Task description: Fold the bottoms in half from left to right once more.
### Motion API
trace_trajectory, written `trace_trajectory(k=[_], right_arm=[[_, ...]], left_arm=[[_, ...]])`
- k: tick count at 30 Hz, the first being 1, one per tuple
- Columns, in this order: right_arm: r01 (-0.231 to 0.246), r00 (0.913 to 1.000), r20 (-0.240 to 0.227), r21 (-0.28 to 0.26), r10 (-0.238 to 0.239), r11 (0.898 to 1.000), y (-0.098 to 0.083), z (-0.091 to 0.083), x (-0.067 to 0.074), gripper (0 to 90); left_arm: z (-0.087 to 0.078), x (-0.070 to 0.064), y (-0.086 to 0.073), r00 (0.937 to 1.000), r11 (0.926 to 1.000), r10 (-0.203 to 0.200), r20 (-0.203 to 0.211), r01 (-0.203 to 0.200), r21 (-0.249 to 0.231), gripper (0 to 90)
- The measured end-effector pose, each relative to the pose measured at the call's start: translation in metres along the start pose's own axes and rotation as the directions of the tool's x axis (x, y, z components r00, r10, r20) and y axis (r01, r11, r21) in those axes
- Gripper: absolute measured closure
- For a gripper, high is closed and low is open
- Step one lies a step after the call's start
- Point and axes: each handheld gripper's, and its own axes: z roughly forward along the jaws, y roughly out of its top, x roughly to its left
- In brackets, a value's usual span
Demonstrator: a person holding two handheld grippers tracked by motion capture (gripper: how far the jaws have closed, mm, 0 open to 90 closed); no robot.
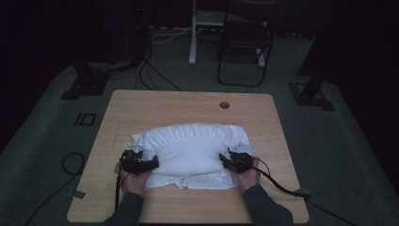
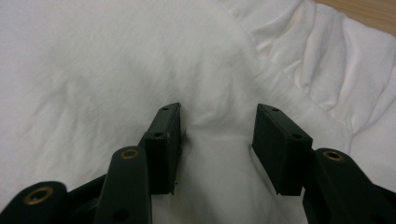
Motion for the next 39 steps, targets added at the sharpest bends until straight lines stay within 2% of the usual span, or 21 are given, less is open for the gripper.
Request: trace_trajectory(k=[3, 6, 8, 9, 11, 15, 19, 22, 26, 28, 29, 31, 33, 39], right_arm=[[-0.002, 1.0000, -0.001, 0.003, 0.002, 1.000, 0.000, 0.000, 0.000, 50.6], [-0.004, 1.0000, -0.002, 0.005, 0.004, 1.000, 0.002, -0.001, 0.000, 49.4], [-0.004, 1.0000, -0.004, 0.005, 0.004, 1.000, 0.004, -0.002, 0.000, 48.0], [-0.008, 0.9999, -0.006, 0.000, 0.008, 1.000, 0.006, -0.004, 0.000, 47.7], [-0.013, 0.9998, -0.015, -0.032, 0.012, 0.999, 0.011, -0.011, 0.002, 47.3], [-0.001, 0.9992, -0.040, -0.109, -0.003, 0.994, 0.024, -0.025, 0.014, 47.1], [0.024, 0.9967, -0.074, -0.133, -0.034, 0.991, 0.037, -0.026, 0.031, 47.3], [0.040, 0.9937, -0.099, -0.118, -0.052, 0.992, 0.040, -0.017, 0.042, 46.8], [0.059, 0.9926, -0.104, -0.043, -0.063, 0.997, 0.034, 0.004, 0.052, 47.0], [0.067, 0.9918, -0.110, 0.008, -0.065, 0.998, 0.029, 0.016, 0.056, 47.1], [0.075, 0.9914, -0.108, 0.015, -0.073, 0.997, 0.026, 0.021, 0.058, 47.4], [0.105, 0.9906, -0.088, -0.008, -0.105, 0.994, 0.024, 0.024, 0.061, 48.0], [0.097, 0.9917, -0.084, -0.006, -0.098, 0.995, 0.024, 0.025, 0.063, 48.3], [0.097, 0.9911, -0.093, 0.007, -0.096, 0.995, 0.025, 0.025, 0.061, 49.0]], left_arm=[[-0.004, -0.002, 0.001, 0.9990, 0.9998, 0.018, 0.042, -0.018, -0.001, 23.3], [-0.006, -0.004, 0.001, 0.9951, 0.9992, 0.040, 0.091, -0.039, -0.012, 44.8], [-0.005, -0.004, 0.000, 0.9895, 0.9997, 0.016, 0.143, -0.014, -0.022, 64.8], [-0.004, -0.003, 0.000, 0.9876, 0.9996, 0.007, 0.157, -0.003, -0.028, 74.3], [-0.004, -0.001, 0.002, 0.9848, 0.9991, -0.004, 0.173, 0.011, -0.041, 80.7], [-0.014, 0.002, 0.011, 0.9841, 0.9969, 0.014, 0.177, 0.000, -0.079, 82.7], [-0.028, 0.008, 0.025, 0.9804, 0.9912, 0.011, 0.197, 0.015, -0.131, 83.1], [-0.039, 0.010, 0.034, 0.9782, 0.9857, 0.019, 0.207, 0.016, -0.168, 83.2], [-0.048, 0.008, 0.044, 0.9751, 0.9796, 0.035, 0.219, 0.010, -0.201, 83.4], [-0.053, 0.006, 0.049, 0.9714, 0.9759, 0.042, 0.234, 0.010, -0.218, 83.4], [-0.055, 0.004, 0.051, 0.9705, 0.9735, 0.046, 0.237, 0.010, -0.228, 83.4], [-0.060, 0.001, 0.057, 0.9681, 0.9689, 0.058, 0.244, 0.004, -0.247, 83.5], [-0.065, -0.003, 0.063, 0.9629, 0.9646, 0.063, 0.262, 0.009, -0.264, 83.4], [-0.076, -0.021, 0.078, 0.9522, 0.9505, 0.118, 0.282, -0.026, -0.310, 83.5]])
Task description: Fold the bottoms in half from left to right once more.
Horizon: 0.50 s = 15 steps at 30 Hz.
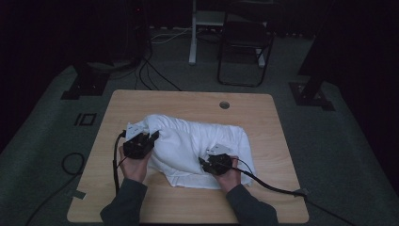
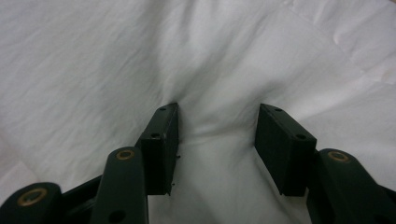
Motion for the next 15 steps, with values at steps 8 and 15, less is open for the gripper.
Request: trace_trajectory(k=[8, 15], right_arm=[[0.013, 0.9999, 0.008, 0.017, -0.013, 1.000, 0.007, 0.007, 0.005, 50.8], [0.022, 0.9983, -0.055, 0.026, -0.020, 0.999, 0.022, 0.022, 0.014, 49.2]], left_arm=[[0.000, -0.018, 0.019, 0.9989, 0.9987, 0.037, 0.029, -0.036, -0.036, 83.7], [0.000, -0.021, 0.026, 0.9981, 0.9977, 0.052, 0.034, -0.050, -0.046, 83.7]])
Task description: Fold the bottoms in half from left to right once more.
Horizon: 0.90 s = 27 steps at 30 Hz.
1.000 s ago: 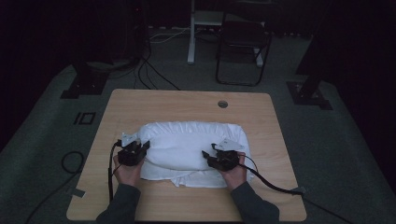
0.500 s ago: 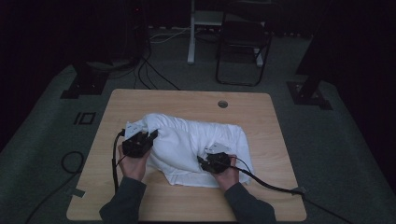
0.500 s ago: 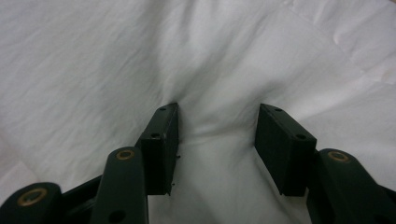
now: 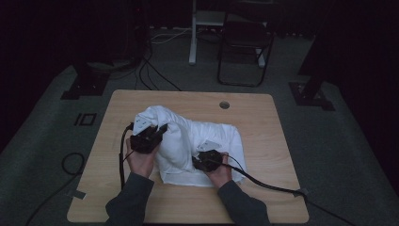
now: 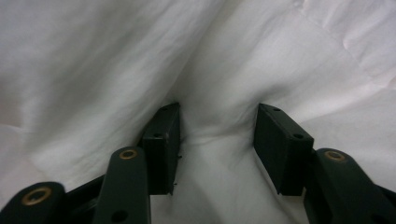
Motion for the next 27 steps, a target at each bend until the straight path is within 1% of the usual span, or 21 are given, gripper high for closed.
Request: trace_trajectory(k=[1, 2, 3, 4, 5, 6, 7, 9, 11, 12, 14, 15, 16, 18, 19, 20, 21, 23, 24, 26, 27], right_arm=[[-0.002, 0.9998, -0.022, 0.006, 0.002, 1.000, 0.002, -0.002, -0.002, 46.8], [0.024, 0.9991, -0.035, -0.002, -0.024, 1.000, 0.004, -0.011, -0.006, 45.2], [0.039, 0.9991, -0.014, -0.039, -0.040, 0.998, 0.004, -0.019, -0.007, 45.6], [0.031, 0.9995, -0.002, -0.084, -0.031, 0.996, 0.004, -0.028, -0.010, 45.9], [-0.002, 0.9997, 0.022, -0.114, 0.004, 0.993, 0.004, -0.036, -0.015, 46.2], [-0.030, 0.9974, 0.062, -0.127, 0.039, 0.991, 0.002, -0.041, -0.021, 46.6], [-0.064, 0.9938, 0.083, -0.121, 0.075, 0.991, 0.001, -0.043, -0.027, 46.1], [-0.117, 0.9872, 0.100, -0.066, 0.124, 0.991, -0.006, -0.037, -0.038, 45.4], [-0.124, 0.9889, 0.081, -0.015, 0.125, 0.992, -0.014, -0.024, -0.040, 47.2], [-0.119, 0.9899, 0.077, -0.003, 0.119, 0.993, -0.017, -0.018, -0.037, 48.3], [-0.125, 0.9890, 0.078, -0.024, 0.126, 0.992, -0.018, -0.011, -0.032, 50.4], [-0.133, 0.9889, 0.062, -0.027, 0.135, 0.991, -0.017, -0.010, -0.031, 50.5], [-0.140, 0.9895, 0.034, -0.018, 0.141, 0.990, -0.015, -0.007, -0.030, 50.4], [-0.099, 0.9950, 0.016, 0.005, 0.098, 0.995, -0.010, -0.006, -0.028, 49.3], [-0.099, 0.9950, 0.016, 0.005, 0.098, 0.995, -0.010, -0.006, -0.028, 49.3], [-0.068, 0.9976, -0.015, 0.014, 0.068, 0.998, -0.007, -0.009, -0.028, 47.1], [-0.059, 0.9982, -0.011, -0.025, 0.059, 0.998, -0.005, -0.023, -0.033, 47.0], [-0.102, 0.9944, 0.015, -0.099, 0.104, 0.990, -0.009, -0.042, -0.042, 47.7], [-0.126, 0.9895, 0.057, -0.107, 0.133, 0.986, -0.011, -0.049, -0.048, 47.3], [-0.157, 0.9794, 0.119, -0.063, 0.163, 0.986, -0.020, -0.053, -0.060, 44.5], [-0.170, 0.9762, 0.131, -0.035, 0.173, 0.985, -0.026, -0.051, -0.065, 44.5]], left_arm=[[0.000, 0.002, 0.000, 1.0000, 1.0000, -0.001, 0.002, 0.001, 0.003, 83.7], [0.000, 0.003, 0.000, 1.0000, 1.0000, -0.002, 0.001, 0.002, 0.004, 83.6], [0.000, 0.003, 0.000, 1.0000, 1.0000, -0.003, 0.002, 0.003, 0.005, 83.6], [0.000, 0.003, 0.000, 1.0000, 1.0000, -0.004, 0.005, 0.004, 0.005, 83.6], [0.001, 0.003, 0.000, 1.0000, 1.0000, -0.001, 0.005, 0.001, 0.006, 83.7], [0.001, 0.002, 0.000, 1.0000, 1.0000, 0.000, 0.007, 0.000, 0.006, 83.6], [0.002, 0.001, 0.000, 0.9999, 1.0000, -0.002, 0.010, 0.002, 0.006, 83.6], [0.002, -0.001, 0.001, 0.9999, 1.0000, 0.003, 0.015, -0.003, 0.006, 83.6], [0.003, -0.005, 0.003, 0.9996, 0.9999, 0.015, 0.025, -0.015, 0.003, 83.6], [0.003, -0.007, 0.004, 0.9993, 0.9998, 0.020, 0.030, -0.021, 0.000, 83.6], [0.005, -0.011, 0.005, 0.9990, 0.9996, 0.030, 0.034, -0.030, 0.001, 83.6], [0.008, -0.013, 0.007, 0.9987, 0.9994, 0.034, 0.038, -0.034, 0.002, 83.6], [0.010, -0.015, 0.007, 0.9984, 0.9992, 0.039, 0.042, -0.039, 0.006, 83.6], [0.014, -0.019, 0.008, 0.9977, 0.9988, 0.048, 0.049, -0.048, 0.011, 83.6], [0.014, -0.019, 0.008, 0.9977, 0.9988, 0.048, 0.049, -0.048, 0.011, 83.6], [0.017, -0.022, 0.008, 0.9971, 0.9985, 0.052, 0.056, -0.052, 0.015, 83.6], [0.018, -0.023, 0.007, 0.9968, 0.9985, 0.052, 0.061, -0.053, 0.016, 83.6], [0.020, -0.026, 0.006, 0.9962, 0.9979, 0.059, 0.064, -0.061, 0.020, 83.6], [0.021, -0.027, 0.006, 0.9960, 0.9978, 0.060, 0.067, -0.061, 0.023, 83.6], [0.022, -0.030, 0.006, 0.9954, 0.9973, 0.067, 0.068, -0.069, 0.027, 83.6], [0.022, -0.031, 0.006, 0.9951, 0.9971, 0.069, 0.071, -0.071, 0.027, 83.6]])
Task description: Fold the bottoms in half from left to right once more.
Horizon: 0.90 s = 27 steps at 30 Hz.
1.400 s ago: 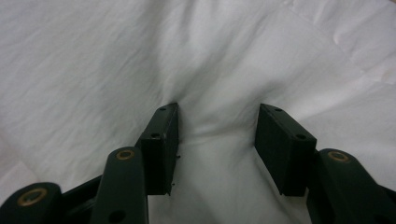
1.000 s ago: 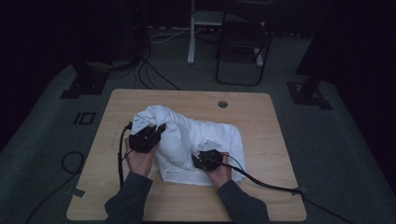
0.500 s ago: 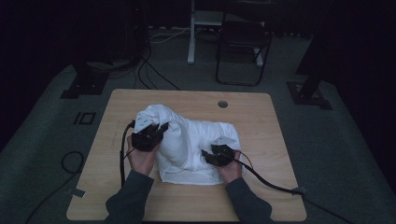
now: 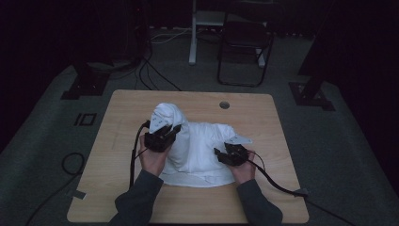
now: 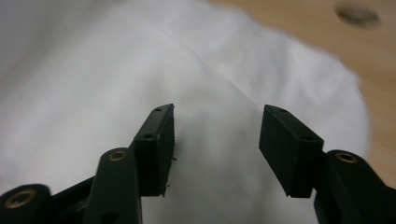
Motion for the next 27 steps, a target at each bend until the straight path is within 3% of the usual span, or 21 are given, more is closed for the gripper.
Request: trace_trajectory(k=[2, 4, 8, 11, 13, 15, 17, 19, 22, 25, 27], right_arm=[[-0.014, 0.9999, -0.001, 0.049, 0.014, 0.999, -0.009, 0.010, -0.006, 45.1], [-0.016, 0.9997, -0.018, 0.073, 0.017, 0.997, -0.014, 0.021, -0.003, 46.6], [-0.001, 0.9994, -0.034, 0.072, 0.004, 0.997, -0.006, 0.034, 0.010, 49.7], [0.030, 0.9967, -0.078, 0.069, -0.024, 0.997, 0.000, 0.043, 0.022, 50.2], [0.071, 0.9902, -0.125, 0.069, -0.061, 0.995, 0.003, 0.047, 0.030, 49.8], [0.113, 0.9750, -0.201, 0.076, -0.095, 0.991, 0.005, 0.048, 0.032, 43.8], [0.085, 0.9565, -0.285, 0.068, -0.063, 0.994, 0.004, 0.041, 0.022, 39.8], [0.010, 0.9517, -0.307, 0.024, -0.002, 1.000, 0.001, 0.028, 0.003, 40.9], [-0.070, 0.9694, -0.237, -0.025, 0.062, 0.997, -0.003, 0.007, -0.026, 41.9], [-0.130, 0.9730, -0.200, -0.066, 0.115, 0.989, -0.003, -0.012, -0.050, 41.4], [-0.146, 0.9728, -0.195, -0.098, 0.124, 0.985, 0.000, -0.023, -0.058, 40.6]], left_arm=[[0.001, -0.003, 0.001, 1.0000, 1.0000, 0.005, 0.006, -0.005, 0.000, 83.6], [0.000, -0.007, 0.002, 0.9999, 0.9999, 0.012, 0.011, -0.012, 0.001, 83.6], [0.000, -0.015, 0.004, 0.9992, 0.9995, 0.030, 0.027, -0.030, 0.001, 83.6], [0.004, -0.022, 0.004, 0.9984, 0.9990, 0.042, 0.039, -0.043, 0.010, 83.6], [0.010, -0.027, 0.002, 0.9974, 0.9982, 0.054, 0.048, -0.055, 0.024, 83.6], [0.017, -0.032, -0.002, 0.9964, 0.9973, 0.062, 0.058, -0.065, 0.036, 83.6], [0.025, -0.037, -0.009, 0.9953, 0.9966, 0.060, 0.076, -0.064, 0.052, 83.6], [0.033, -0.042, -0.015, 0.9937, 0.9953, 0.064, 0.092, -0.070, 0.067, 83.6], [0.048, -0.051, -0.025, 0.9913, 0.9919, 0.065, 0.115, -0.077, 0.101, 83.5], [0.066, -0.062, -0.039, 0.9879, 0.9845, 0.060, 0.143, -0.082, 0.155, 83.4], [0.078, -0.068, -0.052, 0.9843, 0.9779, 0.043, 0.171, -0.077, 0.195, 83.4]])
